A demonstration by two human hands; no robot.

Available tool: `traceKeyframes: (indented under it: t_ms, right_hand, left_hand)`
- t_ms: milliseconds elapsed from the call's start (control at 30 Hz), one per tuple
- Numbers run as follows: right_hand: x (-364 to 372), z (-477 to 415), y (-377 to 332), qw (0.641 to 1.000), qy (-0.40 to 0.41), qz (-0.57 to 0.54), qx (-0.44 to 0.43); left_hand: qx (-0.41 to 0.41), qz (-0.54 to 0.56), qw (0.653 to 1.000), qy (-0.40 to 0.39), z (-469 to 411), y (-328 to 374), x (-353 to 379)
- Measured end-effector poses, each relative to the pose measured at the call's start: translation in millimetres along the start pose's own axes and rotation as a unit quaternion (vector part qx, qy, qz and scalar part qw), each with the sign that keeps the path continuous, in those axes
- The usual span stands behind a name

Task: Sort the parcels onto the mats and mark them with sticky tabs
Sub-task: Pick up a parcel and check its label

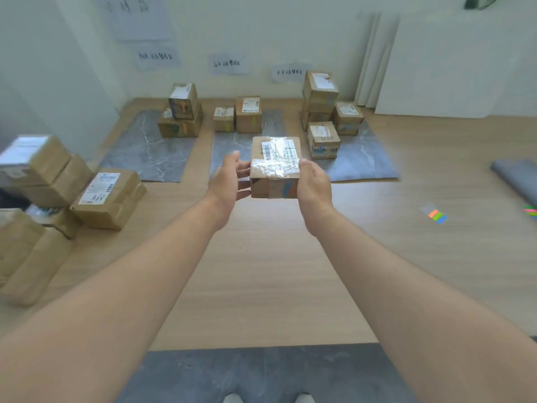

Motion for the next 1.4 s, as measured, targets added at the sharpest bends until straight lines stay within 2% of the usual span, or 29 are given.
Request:
traceKeyframes:
  t_ms: [367, 567, 733, 1067, 1200, 1400]
  right_hand:
    - [-52, 36, -145, 0.995, 0.045, -0.014, -0.085]
    - [-60, 38, -193, 0.991, 0.065, 0.015, -0.118]
    - [-58, 29, -193, 0.99, 0.063, 0.028, -0.123]
    - [-85, -12, -192, 0.991, 0.086, 0.026, -0.097]
    - [-109, -52, -179, 0.991, 0.1, 0.035, -0.084]
    - [-144, -156, -127, 0.995, 0.072, 0.025, -0.058]
  left_hand:
    - [0.097, 0.018, 0.994, -0.056, 56, 146, 34]
    - [0.107, 0.012, 0.993, -0.05, 72, 195, 41]
    - [0.106, 0.012, 0.993, -0.046, 66, 199, 39]
    - [0.088, 0.036, 0.991, -0.095, 15, 197, 73]
    - [0.06, 0.07, 0.991, -0.097, -21, 178, 108]
    - [0.015, 0.085, 0.994, -0.07, -97, 122, 174]
Point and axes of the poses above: each hand's wrist, its own z-axis away from the middle knuckle, its own x-axis out of the palm, y = z × x, the point moved 2 cm from there along -z, towards the middle knuckle, and after that the axes turned 15 degrees about z, right-handed, at the moved point
